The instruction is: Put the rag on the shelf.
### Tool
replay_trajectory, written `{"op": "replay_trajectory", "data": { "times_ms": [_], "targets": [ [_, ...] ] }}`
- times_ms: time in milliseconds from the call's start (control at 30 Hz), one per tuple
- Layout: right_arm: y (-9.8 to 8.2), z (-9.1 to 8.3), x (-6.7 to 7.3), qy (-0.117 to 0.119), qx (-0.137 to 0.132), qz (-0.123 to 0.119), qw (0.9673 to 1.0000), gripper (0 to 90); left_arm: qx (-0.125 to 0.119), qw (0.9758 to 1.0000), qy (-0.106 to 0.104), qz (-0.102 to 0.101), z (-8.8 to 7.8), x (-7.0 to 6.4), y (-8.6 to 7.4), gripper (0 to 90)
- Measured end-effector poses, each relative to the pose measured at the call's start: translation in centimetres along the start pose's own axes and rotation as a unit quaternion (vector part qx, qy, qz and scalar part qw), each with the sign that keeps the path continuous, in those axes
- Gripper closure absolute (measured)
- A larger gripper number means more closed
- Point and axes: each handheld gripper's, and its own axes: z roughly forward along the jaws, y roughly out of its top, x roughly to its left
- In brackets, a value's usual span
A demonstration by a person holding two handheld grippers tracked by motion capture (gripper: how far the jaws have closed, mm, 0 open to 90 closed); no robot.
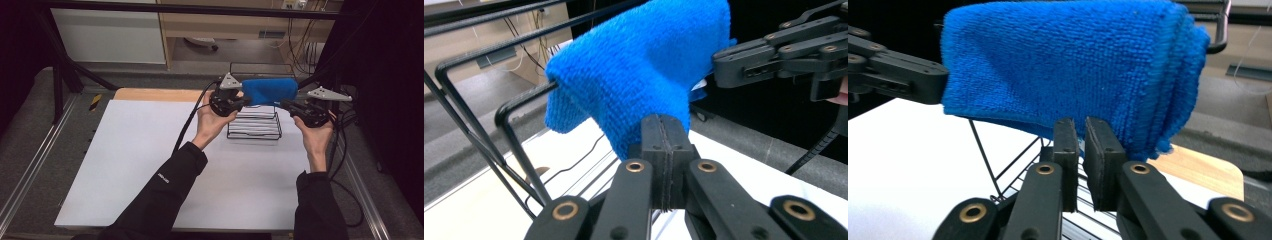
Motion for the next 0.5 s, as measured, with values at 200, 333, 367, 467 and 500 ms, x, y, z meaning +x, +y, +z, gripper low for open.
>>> {"op": "replay_trajectory", "data": {
  "times_ms": [200, 333, 367, 467, 500],
  "targets": [
    [0.3, -1.0, 1.1, 0.018, -0.009, -0.006, 0.9998, 72.4, 0.000, 0.9999, -0.008, -0.006, -1.9, -0.1, -0.7, 80.9],
    [0.2, -1.4, 2.2, 0.027, -0.004, -0.006, 0.9996, 58.2, 0.018, 0.9998, -0.001, -0.005, -3.7, 0.0, -2.0, 69.2],
    [0.1, -1.4, 2.5, 0.028, -0.004, -0.006, 0.9996, 55.3, 0.021, 0.9998, 0.000, -0.008, -4.2, 0.1, -2.5, 66.7],
    [-0.3, -1.5, 3.3, 0.038, -0.002, 0.000, 0.9993, 46.2, 0.032, 0.9994, 0.006, -0.009, -5.6, 0.4, -4.0, 57.9],
    [-0.5, -1.5, 3.6, 0.041, -0.001, 0.001, 0.9992, 43.8, 0.038, 0.9992, 0.006, -0.011, -6.0, 0.5, -4.5, 54.6]
  ]
}}
